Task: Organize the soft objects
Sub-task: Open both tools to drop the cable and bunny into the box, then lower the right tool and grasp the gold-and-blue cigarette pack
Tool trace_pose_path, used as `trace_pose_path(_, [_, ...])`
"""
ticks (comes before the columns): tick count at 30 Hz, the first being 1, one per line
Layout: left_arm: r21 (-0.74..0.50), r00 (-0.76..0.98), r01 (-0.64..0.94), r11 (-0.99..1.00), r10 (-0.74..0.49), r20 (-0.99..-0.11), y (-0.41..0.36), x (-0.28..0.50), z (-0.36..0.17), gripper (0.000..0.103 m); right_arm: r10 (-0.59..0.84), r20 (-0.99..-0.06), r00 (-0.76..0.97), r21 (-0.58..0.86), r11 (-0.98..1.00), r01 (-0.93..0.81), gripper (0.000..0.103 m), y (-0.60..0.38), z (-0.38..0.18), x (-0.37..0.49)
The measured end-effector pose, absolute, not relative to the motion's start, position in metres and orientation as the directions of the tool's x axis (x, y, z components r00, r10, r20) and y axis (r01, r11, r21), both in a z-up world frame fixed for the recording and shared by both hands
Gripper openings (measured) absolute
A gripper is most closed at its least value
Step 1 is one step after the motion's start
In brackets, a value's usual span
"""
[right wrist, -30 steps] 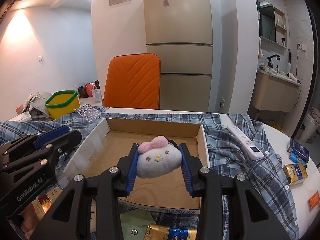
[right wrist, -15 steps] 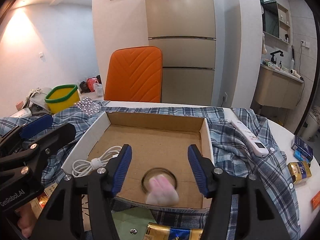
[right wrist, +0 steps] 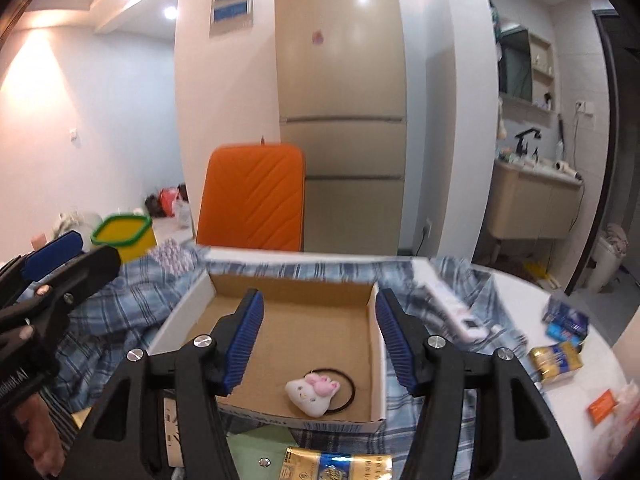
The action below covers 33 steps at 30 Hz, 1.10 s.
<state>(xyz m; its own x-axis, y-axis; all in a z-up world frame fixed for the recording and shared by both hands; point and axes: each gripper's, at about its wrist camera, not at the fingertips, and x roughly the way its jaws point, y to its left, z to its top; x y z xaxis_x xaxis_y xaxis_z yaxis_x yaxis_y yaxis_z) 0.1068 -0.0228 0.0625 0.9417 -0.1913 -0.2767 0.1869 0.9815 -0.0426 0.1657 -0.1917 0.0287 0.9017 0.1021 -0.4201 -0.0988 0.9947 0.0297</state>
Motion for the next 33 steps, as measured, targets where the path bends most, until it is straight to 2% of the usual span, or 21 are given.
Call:
trace_pose_path(2, [-0.028,0.955,0.176,0.984,-0.178,-0.236,-0.019,0.094,0.07,0.073,0.106,-0.391,0.914,0.037,0.994,-0.1,0.061,-0.196,0.039,0.154])
trace_pose_path(3, [-0.024,0.96,0.173,0.985,-0.174,-0.219,-0.018,0.089,0.072,0.08,0.109,-0.37,0.923,0.035,0.994,-0.103,0.061,-0.198,0.044,0.146])
trace_pose_path(4, [-0.021,0.965,0.172,0.985,-0.173,-0.198,-0.017,0.082,0.074,0.092,0.115,-0.361,0.926,0.038,0.993,-0.108,0.061,-0.201,0.047,0.14])
trace_pose_path(6, [-0.014,0.972,0.18,0.984,-0.18,-0.148,-0.016,0.07,0.076,0.102,0.133,-0.35,0.927,0.053,0.991,-0.123,0.061,-0.205,0.051,0.129])
trace_pose_path(8, [0.004,0.976,0.181,0.983,-0.179,-0.123,-0.017,0.061,0.075,0.102,0.13,-0.343,0.93,0.054,0.991,-0.119,0.062,-0.207,0.052,0.119])
trace_pose_path(12, [0.001,0.975,0.19,0.982,-0.189,-0.117,-0.015,0.051,0.065,0.103,0.111,-0.304,0.946,0.031,0.994,-0.107,0.093,-0.211,0.05,0.098])
trace_pose_path(14, [-0.016,0.979,0.18,0.984,-0.18,-0.095,-0.011,0.046,0.058,0.103,0.092,-0.272,0.958,0.023,0.996,-0.089,0.102,-0.214,0.049,0.086])
trace_pose_path(23, [-0.011,0.979,0.175,0.984,-0.175,-0.105,-0.007,0.033,0.029,0.103,0.091,-0.254,0.963,0.038,0.996,-0.084,0.103,-0.222,0.032,0.063])
trace_pose_path(26, [-0.009,0.976,0.179,0.984,-0.179,-0.12,-0.01,0.035,0.02,0.103,0.084,-0.282,0.956,0.029,0.996,-0.079,0.103,-0.217,0.021,0.067])
trace_pose_path(33, [-0.015,0.955,0.199,0.98,-0.198,-0.222,-0.014,0.052,0.006,0.103,0.097,-0.363,0.927,0.044,0.995,-0.087,0.103,-0.213,0.004,0.084])
